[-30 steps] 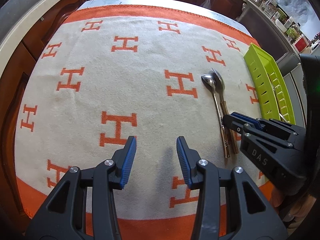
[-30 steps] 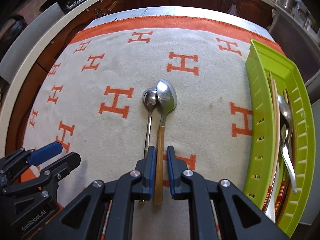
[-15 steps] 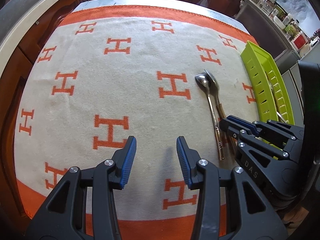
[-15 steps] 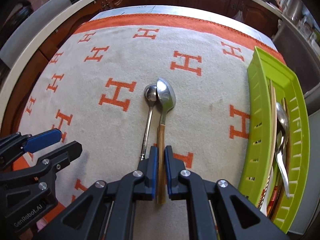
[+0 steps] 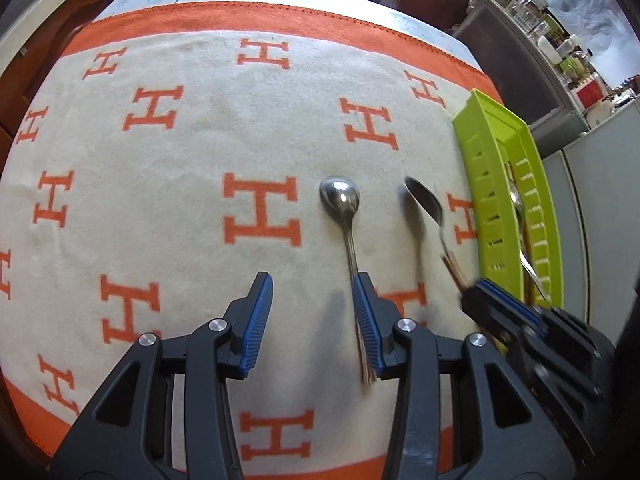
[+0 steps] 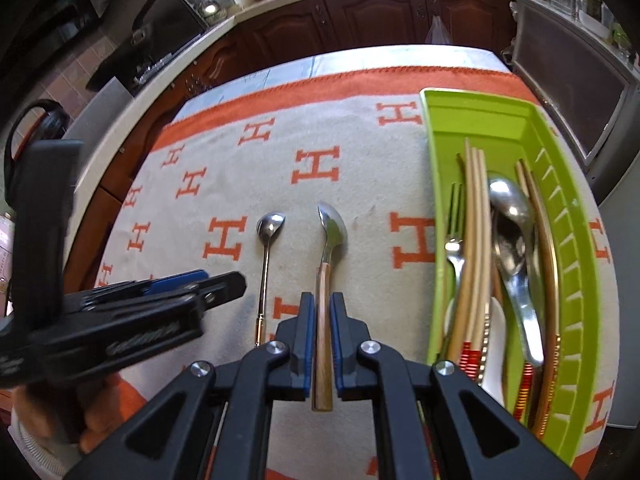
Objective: Organize utensils
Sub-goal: 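Grasp the metal spoon by its handle with the left tool while the right tool holds its spoon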
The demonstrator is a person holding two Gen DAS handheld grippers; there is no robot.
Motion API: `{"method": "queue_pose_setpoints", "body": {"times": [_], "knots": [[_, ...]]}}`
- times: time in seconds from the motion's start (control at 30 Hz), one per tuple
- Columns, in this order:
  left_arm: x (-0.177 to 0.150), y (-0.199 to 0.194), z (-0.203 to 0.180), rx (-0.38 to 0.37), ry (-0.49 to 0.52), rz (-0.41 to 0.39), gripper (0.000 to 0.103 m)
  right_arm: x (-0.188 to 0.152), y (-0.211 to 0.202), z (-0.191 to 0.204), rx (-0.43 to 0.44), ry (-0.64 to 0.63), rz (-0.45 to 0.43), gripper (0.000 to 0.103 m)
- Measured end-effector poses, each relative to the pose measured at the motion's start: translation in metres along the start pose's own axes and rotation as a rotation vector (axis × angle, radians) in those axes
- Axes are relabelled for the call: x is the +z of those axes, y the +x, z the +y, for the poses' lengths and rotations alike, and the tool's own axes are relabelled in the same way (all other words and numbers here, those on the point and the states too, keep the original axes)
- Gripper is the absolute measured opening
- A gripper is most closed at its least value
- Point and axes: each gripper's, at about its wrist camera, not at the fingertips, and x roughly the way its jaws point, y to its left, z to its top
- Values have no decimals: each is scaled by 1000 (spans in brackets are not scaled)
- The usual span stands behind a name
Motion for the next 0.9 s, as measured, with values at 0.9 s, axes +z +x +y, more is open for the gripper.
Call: {"method": "queue_pose_setpoints", "body": {"times": [0.9], "knots": [[-12, 13, -3, -48, -27, -77, 1, -14, 28, 10, 19, -81, 126, 8]]}}
